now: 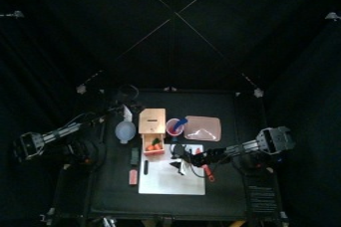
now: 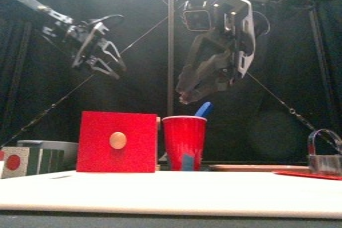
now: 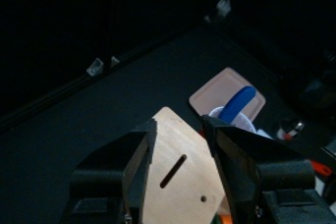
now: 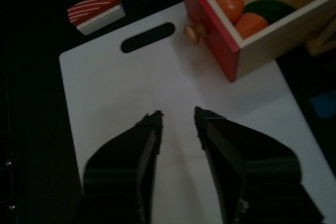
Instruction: Close drawer
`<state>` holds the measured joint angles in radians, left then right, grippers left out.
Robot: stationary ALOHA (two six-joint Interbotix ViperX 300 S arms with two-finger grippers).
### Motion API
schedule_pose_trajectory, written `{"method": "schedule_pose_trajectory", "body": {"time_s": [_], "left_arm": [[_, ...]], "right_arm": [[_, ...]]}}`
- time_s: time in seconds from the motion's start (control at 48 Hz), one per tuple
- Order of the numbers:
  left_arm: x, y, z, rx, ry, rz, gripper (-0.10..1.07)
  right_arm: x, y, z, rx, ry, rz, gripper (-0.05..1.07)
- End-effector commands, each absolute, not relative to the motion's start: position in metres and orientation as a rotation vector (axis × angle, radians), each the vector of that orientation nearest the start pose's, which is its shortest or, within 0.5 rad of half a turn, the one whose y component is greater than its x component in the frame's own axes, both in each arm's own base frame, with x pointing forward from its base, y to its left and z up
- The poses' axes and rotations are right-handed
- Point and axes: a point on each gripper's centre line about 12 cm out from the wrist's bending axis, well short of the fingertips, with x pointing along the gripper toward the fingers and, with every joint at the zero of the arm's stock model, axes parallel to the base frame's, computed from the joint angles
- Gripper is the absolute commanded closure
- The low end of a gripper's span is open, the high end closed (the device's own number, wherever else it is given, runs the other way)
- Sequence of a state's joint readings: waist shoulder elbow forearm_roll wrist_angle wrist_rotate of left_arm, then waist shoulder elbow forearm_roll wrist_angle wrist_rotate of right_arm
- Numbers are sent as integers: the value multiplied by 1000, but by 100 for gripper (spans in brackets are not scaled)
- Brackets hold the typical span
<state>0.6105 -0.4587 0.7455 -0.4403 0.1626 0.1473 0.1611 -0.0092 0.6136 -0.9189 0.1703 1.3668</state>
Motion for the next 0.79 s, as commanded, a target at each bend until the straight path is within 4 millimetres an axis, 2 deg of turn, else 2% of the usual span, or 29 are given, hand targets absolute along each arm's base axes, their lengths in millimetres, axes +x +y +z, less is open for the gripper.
{"method": "schedule_pose_trajectory", "body": {"time_s": [0.0, 0.146, 0.208, 0.292, 0.354, 0.417, 0.521, 0.771], "left_arm": [[287, 197, 293, -407, 415, 581, 17], [326, 228, 268, -383, 582, 562, 18], [342, 240, 248, -382, 667, 549, 21], [355, 250, 226, -386, 748, 540, 32], [360, 255, 218, -382, 773, 539, 42], [361, 260, 214, -376, 784, 545, 52], [351, 269, 208, -350, 818, 563, 65], [334, 267, 184, -284, 947, 560, 65]], "right_arm": [[398, 52, 192, 343, 660, -119, 42], [403, 56, 188, 347, 669, -113, 62], [405, 57, 185, 344, 676, -114, 68], [410, 59, 183, 347, 678, -114, 75], [413, 60, 180, 344, 682, -111, 76], [417, 61, 177, 344, 687, -110, 76], [425, 63, 175, 342, 686, -108, 76], [456, 67, 167, 310, 674, -97, 76]]}}
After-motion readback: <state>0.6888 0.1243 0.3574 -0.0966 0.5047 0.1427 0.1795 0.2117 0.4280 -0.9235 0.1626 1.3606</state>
